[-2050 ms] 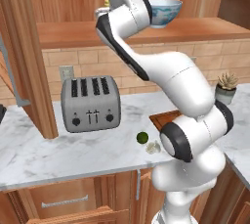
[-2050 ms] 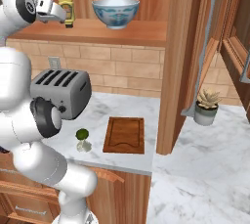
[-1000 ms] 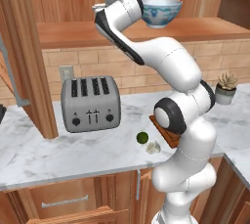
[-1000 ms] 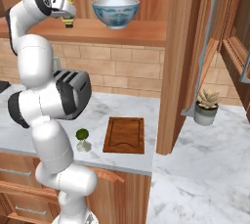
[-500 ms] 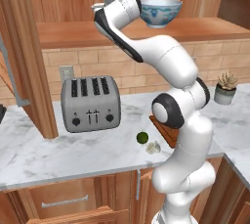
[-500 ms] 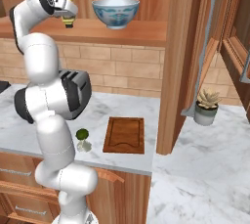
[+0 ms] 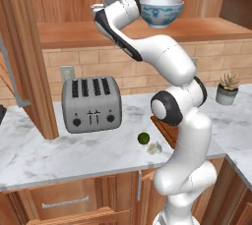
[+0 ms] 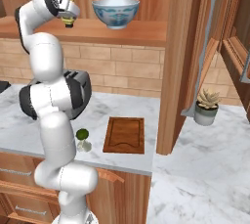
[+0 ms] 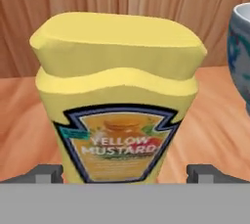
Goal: Open the cabinet. Place the bowl and condiment on the counter. Then place the lime and garlic on the cutting board.
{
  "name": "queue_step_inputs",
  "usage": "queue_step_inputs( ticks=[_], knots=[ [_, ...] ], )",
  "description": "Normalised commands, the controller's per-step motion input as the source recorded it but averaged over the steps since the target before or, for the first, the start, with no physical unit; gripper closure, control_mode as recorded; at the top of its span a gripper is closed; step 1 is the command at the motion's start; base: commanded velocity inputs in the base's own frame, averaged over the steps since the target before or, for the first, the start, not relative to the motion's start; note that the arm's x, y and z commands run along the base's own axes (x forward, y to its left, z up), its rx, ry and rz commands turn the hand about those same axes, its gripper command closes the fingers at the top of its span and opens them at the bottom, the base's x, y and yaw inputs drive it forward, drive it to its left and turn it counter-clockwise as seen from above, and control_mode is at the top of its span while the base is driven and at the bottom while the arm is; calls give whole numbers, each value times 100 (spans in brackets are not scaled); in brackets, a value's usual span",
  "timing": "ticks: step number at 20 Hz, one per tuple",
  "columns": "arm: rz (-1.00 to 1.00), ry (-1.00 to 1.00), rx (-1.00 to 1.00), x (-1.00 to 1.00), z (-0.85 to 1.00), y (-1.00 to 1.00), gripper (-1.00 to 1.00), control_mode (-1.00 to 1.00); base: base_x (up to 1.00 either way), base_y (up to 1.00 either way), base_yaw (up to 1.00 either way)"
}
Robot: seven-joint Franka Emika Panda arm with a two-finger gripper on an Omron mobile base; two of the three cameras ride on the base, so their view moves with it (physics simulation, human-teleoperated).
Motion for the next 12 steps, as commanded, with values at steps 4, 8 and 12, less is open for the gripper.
queue_step_inputs(
  ticks=[4, 8, 12],
  knots=[
    [3, 0, 4, 35, -5, 0, -100, -100, 0, 0, 0],
    [3, 0, 3, 26, -2, 0, -100, -100, 0, 0, 0],
    [2, -2, 2, 10, -3, 0, 100, -100, 0, 0, 0]
  ],
)
